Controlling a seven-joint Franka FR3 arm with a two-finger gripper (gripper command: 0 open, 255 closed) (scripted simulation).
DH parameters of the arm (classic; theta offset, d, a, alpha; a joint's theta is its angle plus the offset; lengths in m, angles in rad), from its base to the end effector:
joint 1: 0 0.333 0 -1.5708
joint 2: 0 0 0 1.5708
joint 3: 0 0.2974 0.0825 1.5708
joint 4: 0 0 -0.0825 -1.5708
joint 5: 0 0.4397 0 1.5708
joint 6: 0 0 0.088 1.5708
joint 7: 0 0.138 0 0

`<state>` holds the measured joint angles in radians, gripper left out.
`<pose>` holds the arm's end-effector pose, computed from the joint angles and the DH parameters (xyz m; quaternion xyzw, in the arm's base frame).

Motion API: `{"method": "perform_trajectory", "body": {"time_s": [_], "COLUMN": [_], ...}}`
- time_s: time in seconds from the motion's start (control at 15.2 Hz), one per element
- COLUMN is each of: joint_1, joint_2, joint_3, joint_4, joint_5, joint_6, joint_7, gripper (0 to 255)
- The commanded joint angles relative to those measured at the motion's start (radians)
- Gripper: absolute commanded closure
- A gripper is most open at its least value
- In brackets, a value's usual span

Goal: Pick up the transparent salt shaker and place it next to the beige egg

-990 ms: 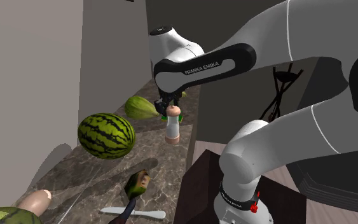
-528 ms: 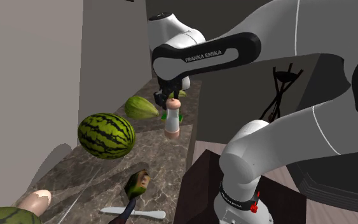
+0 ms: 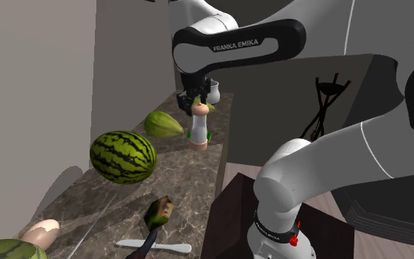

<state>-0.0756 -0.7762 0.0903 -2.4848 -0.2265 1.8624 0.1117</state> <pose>0.4060 -0.0177 0.5045 0.9865 -0.0340 0.0815 0.1377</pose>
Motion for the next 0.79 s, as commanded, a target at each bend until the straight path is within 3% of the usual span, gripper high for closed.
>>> {"method": "perform_trajectory", "body": {"time_s": [0.0, 0.73], "joint_1": [0.0, -0.005], "joint_2": [-0.001, 0.03], "joint_3": [0.001, 0.002], "joint_4": [0.026, 0.192], "joint_5": [0.002, 0.007], "joint_6": [-0.027, -0.158], "joint_7": [-0.006, -0.038], "gripper": [255, 255]}}
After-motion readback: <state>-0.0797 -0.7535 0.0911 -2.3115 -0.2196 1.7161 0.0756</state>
